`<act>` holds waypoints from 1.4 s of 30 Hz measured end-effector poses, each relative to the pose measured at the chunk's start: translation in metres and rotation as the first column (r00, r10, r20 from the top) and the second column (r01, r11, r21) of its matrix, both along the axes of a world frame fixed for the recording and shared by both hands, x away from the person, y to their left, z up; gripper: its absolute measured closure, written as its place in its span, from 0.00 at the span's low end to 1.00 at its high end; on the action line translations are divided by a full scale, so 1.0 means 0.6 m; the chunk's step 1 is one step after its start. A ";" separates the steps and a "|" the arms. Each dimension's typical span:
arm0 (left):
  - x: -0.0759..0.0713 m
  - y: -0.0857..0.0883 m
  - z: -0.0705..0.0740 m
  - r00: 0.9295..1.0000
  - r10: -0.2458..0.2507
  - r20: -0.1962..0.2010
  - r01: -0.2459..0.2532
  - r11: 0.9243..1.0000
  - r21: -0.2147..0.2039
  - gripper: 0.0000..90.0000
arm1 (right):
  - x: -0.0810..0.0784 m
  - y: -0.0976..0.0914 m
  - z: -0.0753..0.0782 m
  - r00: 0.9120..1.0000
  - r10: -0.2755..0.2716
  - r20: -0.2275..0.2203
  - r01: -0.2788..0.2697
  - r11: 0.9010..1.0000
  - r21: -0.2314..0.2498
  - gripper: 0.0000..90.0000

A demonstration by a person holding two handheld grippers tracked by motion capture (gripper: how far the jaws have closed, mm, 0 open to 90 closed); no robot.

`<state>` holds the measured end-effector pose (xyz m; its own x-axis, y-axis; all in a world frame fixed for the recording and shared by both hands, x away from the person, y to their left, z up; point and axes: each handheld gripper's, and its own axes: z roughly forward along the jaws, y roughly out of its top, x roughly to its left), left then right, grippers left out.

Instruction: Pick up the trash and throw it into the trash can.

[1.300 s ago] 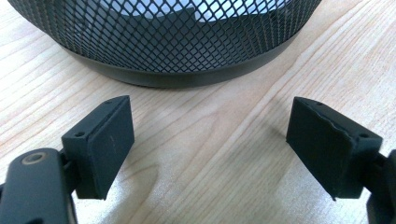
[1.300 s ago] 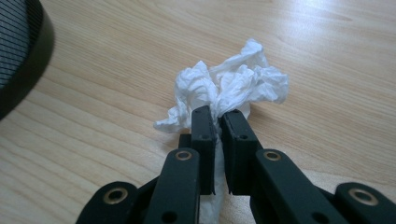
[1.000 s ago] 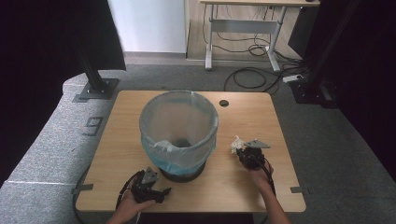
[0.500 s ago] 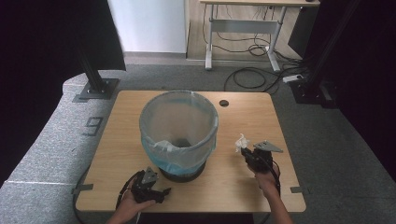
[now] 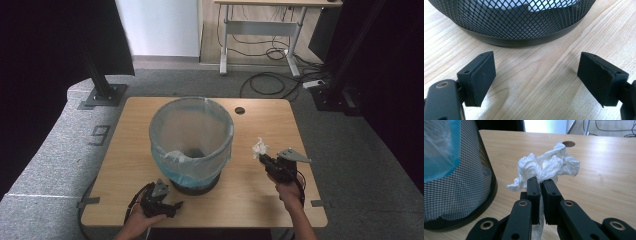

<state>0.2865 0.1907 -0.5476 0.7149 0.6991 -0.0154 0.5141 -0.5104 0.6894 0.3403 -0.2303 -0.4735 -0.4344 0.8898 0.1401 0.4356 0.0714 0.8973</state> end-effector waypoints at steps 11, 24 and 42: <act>0.000 0.000 0.000 1.000 -0.001 0.000 0.001 1.000 0.000 0.17 | -0.016 -0.001 0.031 0.999 0.025 0.048 -0.025 1.000 -0.008 0.94; 0.000 0.000 0.000 1.000 -0.006 0.000 0.006 1.000 0.000 0.17 | -0.030 0.008 0.062 0.993 0.051 0.107 -0.051 0.999 -0.008 0.94; 0.000 0.000 0.000 1.000 -0.008 0.000 0.008 1.000 0.000 0.17 | -0.044 0.015 0.105 0.984 0.080 0.157 -0.088 0.995 0.042 0.94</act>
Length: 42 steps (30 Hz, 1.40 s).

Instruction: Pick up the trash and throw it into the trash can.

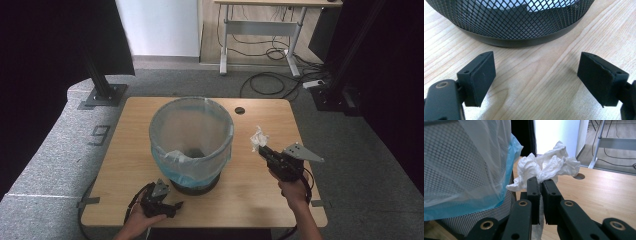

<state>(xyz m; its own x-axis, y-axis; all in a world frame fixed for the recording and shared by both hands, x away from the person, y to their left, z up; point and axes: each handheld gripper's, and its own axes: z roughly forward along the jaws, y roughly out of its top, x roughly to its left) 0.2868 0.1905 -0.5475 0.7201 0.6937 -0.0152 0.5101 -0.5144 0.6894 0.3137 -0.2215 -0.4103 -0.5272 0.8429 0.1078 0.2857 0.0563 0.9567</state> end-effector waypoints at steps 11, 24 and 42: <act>0.001 0.000 0.000 1.000 -0.004 0.000 0.004 1.000 0.000 0.17 | -0.006 -0.007 0.029 0.999 0.002 0.040 -0.002 1.000 0.019 0.94; 0.001 -0.001 0.000 1.000 -0.006 0.000 0.006 1.000 0.001 0.17 | -0.006 0.002 0.055 0.997 0.024 0.073 -0.026 0.999 0.028 0.94; 0.001 -0.001 0.000 1.000 -0.006 0.000 0.006 1.000 0.001 0.17 | 0.000 0.021 0.081 0.995 0.056 0.088 -0.060 0.997 0.050 0.94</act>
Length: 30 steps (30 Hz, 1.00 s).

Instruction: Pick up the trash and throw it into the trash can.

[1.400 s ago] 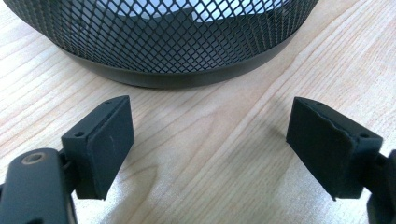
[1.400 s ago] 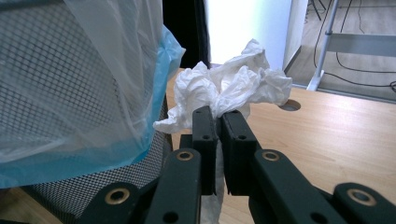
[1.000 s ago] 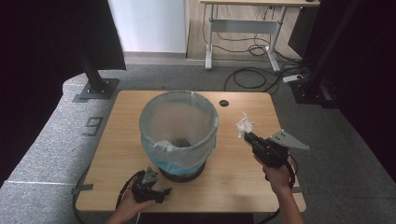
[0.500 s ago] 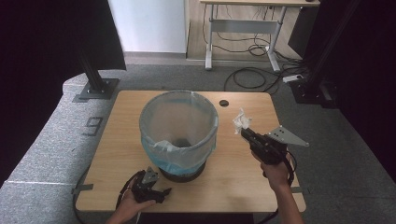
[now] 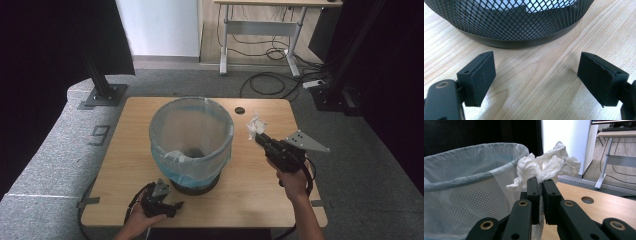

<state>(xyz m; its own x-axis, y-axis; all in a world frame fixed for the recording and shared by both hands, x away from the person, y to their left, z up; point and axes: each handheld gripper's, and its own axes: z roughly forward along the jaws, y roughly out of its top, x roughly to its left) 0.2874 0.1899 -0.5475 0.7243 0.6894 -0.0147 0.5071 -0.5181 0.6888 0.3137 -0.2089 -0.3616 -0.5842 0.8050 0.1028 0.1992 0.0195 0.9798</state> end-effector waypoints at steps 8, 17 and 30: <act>0.000 0.000 0.000 1.000 0.000 0.000 0.000 1.000 0.000 0.17 | 0.002 0.015 0.024 1.000 0.018 0.010 -0.018 1.000 -0.019 0.94; 0.000 0.000 0.000 1.000 -0.002 -0.001 0.002 1.000 0.004 0.17 | 0.003 0.042 0.063 0.998 0.043 0.037 -0.041 0.998 -0.046 0.93; 0.000 0.000 0.000 1.000 -0.002 -0.001 0.002 1.000 0.004 0.17 | 0.015 0.077 0.077 0.996 0.080 0.041 -0.077 0.995 -0.065 0.93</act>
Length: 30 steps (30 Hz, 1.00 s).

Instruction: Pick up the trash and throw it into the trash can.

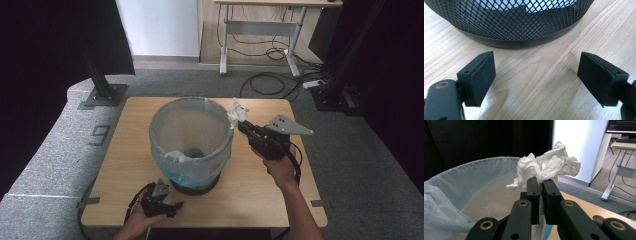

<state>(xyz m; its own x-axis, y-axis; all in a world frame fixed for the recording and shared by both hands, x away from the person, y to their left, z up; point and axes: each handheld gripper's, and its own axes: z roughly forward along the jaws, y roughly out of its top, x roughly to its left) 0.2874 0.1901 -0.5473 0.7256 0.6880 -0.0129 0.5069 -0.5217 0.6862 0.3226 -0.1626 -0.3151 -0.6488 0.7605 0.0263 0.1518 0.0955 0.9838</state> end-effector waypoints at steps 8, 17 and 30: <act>0.000 0.000 0.000 1.000 0.000 0.000 0.000 1.000 0.000 0.17 | 0.011 0.019 0.001 1.000 0.018 -0.004 -0.018 1.000 -0.004 0.93; 0.000 0.000 0.000 1.000 -0.001 0.000 0.001 1.000 0.000 0.17 | 0.021 0.039 0.002 0.999 0.034 -0.007 -0.034 0.999 -0.005 0.93; -0.001 0.000 0.000 1.000 -0.004 0.000 0.004 1.000 0.000 0.17 | 0.035 0.070 0.001 0.998 0.060 -0.012 -0.060 0.998 -0.008 0.93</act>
<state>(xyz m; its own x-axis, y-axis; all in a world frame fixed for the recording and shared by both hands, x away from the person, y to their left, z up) 0.2869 0.1900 -0.5474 0.7282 0.6852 -0.0127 0.5045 -0.5235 0.6866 0.3437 -0.1205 -0.3143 -0.6932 0.7202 0.0282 0.1575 0.1132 0.9810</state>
